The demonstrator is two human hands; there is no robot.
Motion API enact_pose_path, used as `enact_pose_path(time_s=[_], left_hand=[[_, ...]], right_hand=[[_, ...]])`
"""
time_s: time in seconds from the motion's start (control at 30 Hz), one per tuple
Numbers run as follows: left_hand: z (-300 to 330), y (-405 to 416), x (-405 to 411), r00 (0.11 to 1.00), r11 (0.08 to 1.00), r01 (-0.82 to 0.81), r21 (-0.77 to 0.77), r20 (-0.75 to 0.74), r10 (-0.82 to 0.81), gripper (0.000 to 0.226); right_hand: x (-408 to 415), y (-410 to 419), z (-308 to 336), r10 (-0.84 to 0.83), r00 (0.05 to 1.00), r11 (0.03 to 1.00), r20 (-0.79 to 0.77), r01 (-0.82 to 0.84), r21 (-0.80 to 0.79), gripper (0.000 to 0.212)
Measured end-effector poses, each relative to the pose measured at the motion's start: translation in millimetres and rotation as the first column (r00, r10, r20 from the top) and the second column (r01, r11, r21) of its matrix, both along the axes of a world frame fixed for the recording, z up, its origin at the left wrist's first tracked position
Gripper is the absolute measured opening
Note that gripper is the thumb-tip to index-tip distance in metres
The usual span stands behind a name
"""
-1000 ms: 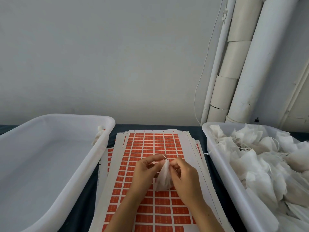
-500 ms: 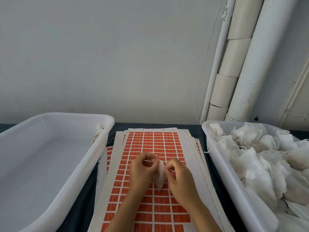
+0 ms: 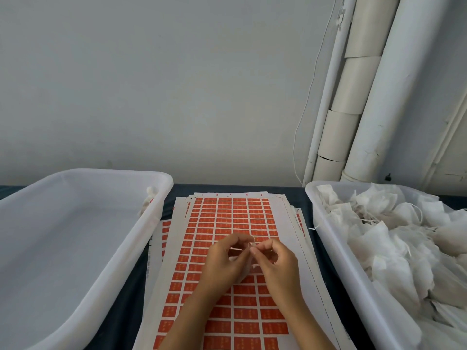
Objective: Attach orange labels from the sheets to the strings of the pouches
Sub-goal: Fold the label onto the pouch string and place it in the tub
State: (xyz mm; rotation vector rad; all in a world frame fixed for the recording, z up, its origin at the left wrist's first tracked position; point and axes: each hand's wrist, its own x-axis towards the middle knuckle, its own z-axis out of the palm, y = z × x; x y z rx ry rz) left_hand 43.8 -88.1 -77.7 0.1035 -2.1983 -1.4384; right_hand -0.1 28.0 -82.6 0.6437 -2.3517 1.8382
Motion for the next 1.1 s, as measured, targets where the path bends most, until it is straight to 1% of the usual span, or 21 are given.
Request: enact_pose_path(time_s=[0.1, 0.17, 0.27, 0.37, 0.43, 0.47, 0.53, 0.6, 0.67, 0.73, 0.93, 1.0, 1.1], left_hand=[[-0.5, -0.6, 2.4, 0.996, 0.996, 0.084, -0.044, 0.025, -0.083, 0.028], [-2.0, 0.5, 1.1, 0.997, 0.991, 0.080, -0.107, 0.033, -0.076, 0.026], [-5.7, 2.6, -0.9, 0.999, 0.986, 0.028, -0.166, -0.031, -0.033, 0.022], [-6.5, 2.7, -0.7, 0.999, 0.994, 0.009, -0.105, -0.042, -0.013, 0.021], [-5.7, 2.0, -0.9, 1.000, 0.999, 0.004, -0.038, -0.030, -0.005, 0.022], [-5.3, 1.3, -1.3, 1.000, 1.000, -0.008, 0.008, -0.016, 0.009, 0.021], [-3.9, -0.5, -1.8, 0.999, 0.993, -0.048, 0.111, 0.017, 0.046, 0.016], [-2.6, -2.7, -1.6, 0.998, 0.983, -0.064, 0.169, 0.032, 0.059, 0.013], [-1.5, -4.1, -0.8, 0.998, 0.982, -0.052, 0.181, 0.042, 0.045, 0.014], [-1.3, -4.8, -0.6, 0.997, 0.983, -0.045, 0.177, 0.063, 0.035, 0.015], [-2.3, -5.4, -0.6, 0.982, 0.984, -0.133, 0.115, 0.149, 0.116, 0.028], [-1.9, -5.8, -0.8, 0.981, 0.985, -0.135, 0.104, 0.157, 0.117, 0.027], [-0.5, -6.9, -0.4, 0.984, 0.989, -0.110, 0.101, 0.153, 0.094, 0.021]], right_hand=[[-3.6, 2.2, -1.2, -0.020, 0.999, 1.000, 0.025, 0.021, -0.020, 0.008], [-4.6, 2.8, -3.5, -0.015, 1.000, 1.000, 0.024, 0.015, -0.008, 0.007], [-6.3, 2.8, -5.9, -0.002, 1.000, 1.000, 0.015, 0.002, 0.012, 0.006], [-7.7, 3.4, -5.9, 0.014, 1.000, 1.000, 0.000, -0.014, 0.004, 0.005], [-6.9, 2.7, -5.4, 0.027, 1.000, 1.000, -0.001, -0.027, -0.010, 0.004], [-5.8, 2.0, -4.7, 0.028, 1.000, 0.999, 0.008, -0.028, -0.029, 0.008], [-4.4, 1.1, -1.6, 0.033, 0.997, 0.994, 0.076, -0.025, -0.109, 0.013], [-5.3, 1.9, 1.8, 0.091, 0.978, 0.987, 0.186, -0.064, -0.145, 0.017], [-6.8, 2.9, 2.5, 0.186, 0.950, 0.980, 0.250, -0.164, -0.109, 0.017], [-6.9, 2.9, 2.1, 0.221, 0.947, 0.975, 0.234, -0.213, -0.059, 0.011], [-8.9, 4.0, -2.1, 0.144, 0.976, 0.990, 0.166, -0.142, -0.023, 0.005], [-9.2, 3.8, -3.5, 0.133, 0.981, 0.991, 0.143, -0.132, -0.012, 0.004], [-9.5, 3.3, -3.8, 0.130, 0.985, 0.992, 0.109, -0.129, -0.015, 0.003]])
